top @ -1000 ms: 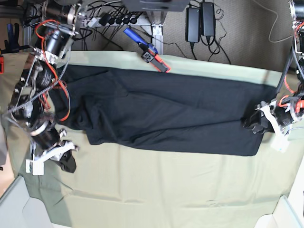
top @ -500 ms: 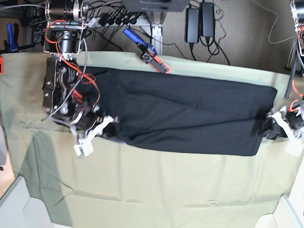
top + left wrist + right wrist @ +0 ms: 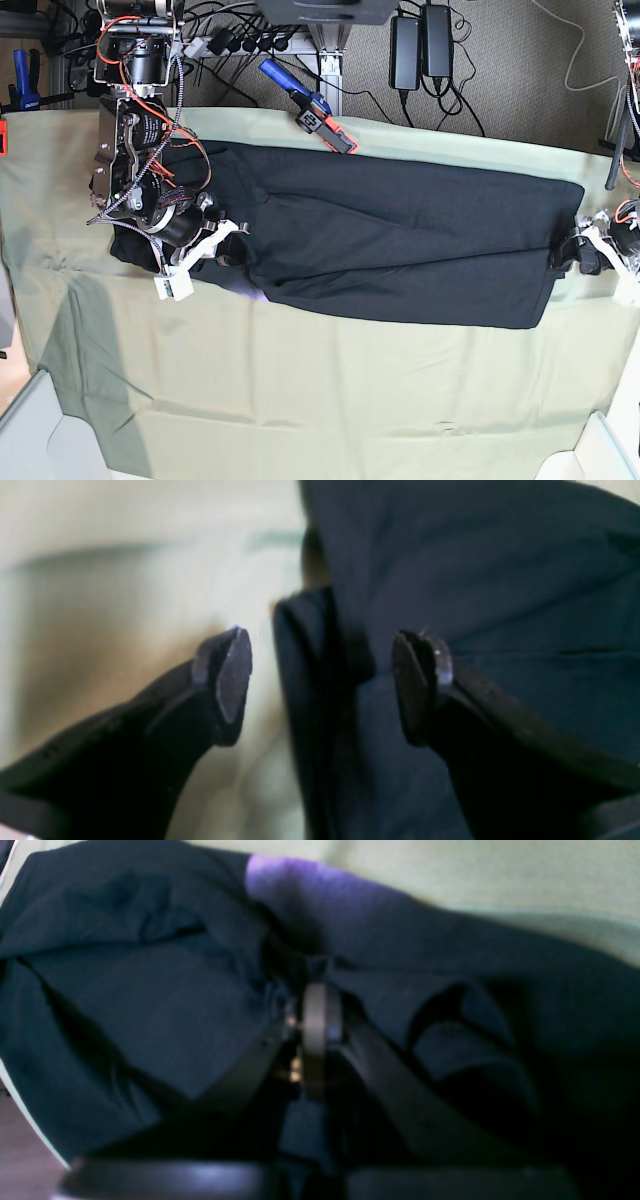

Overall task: Fold the T-shirt properly
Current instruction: 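Lift the right gripper's held edge and fold it over the shirt, then release the shirt with the left gripper and raise it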

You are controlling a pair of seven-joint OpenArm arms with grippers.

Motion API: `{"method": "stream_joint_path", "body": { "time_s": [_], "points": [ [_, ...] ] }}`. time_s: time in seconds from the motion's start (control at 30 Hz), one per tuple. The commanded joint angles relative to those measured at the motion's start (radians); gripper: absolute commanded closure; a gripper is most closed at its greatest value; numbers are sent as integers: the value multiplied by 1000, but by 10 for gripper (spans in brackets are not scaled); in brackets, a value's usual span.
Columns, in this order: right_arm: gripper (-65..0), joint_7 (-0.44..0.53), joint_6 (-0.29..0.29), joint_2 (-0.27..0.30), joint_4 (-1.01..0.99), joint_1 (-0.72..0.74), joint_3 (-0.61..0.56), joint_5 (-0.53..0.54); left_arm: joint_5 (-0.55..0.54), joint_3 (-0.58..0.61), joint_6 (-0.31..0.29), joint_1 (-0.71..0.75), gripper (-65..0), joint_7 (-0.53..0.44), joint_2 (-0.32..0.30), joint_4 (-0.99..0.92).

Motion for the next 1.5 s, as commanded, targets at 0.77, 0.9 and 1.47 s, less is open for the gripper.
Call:
{"method": "stream_joint_path", "body": {
  "time_s": [0.77,0.9,1.47],
  "points": [
    [0,-13,69,8,12,10,2,19,-50,-10,-11,-22,-466,-6,108,-50],
    [0,-13,69,8,12,11,2,19,-60,-10,-11,-22,-466,-7,108,-43],
    [0,18,69,8,17,14,2,23,-18,-11,-20,-22,0,-15,106,138]
  ]
}}
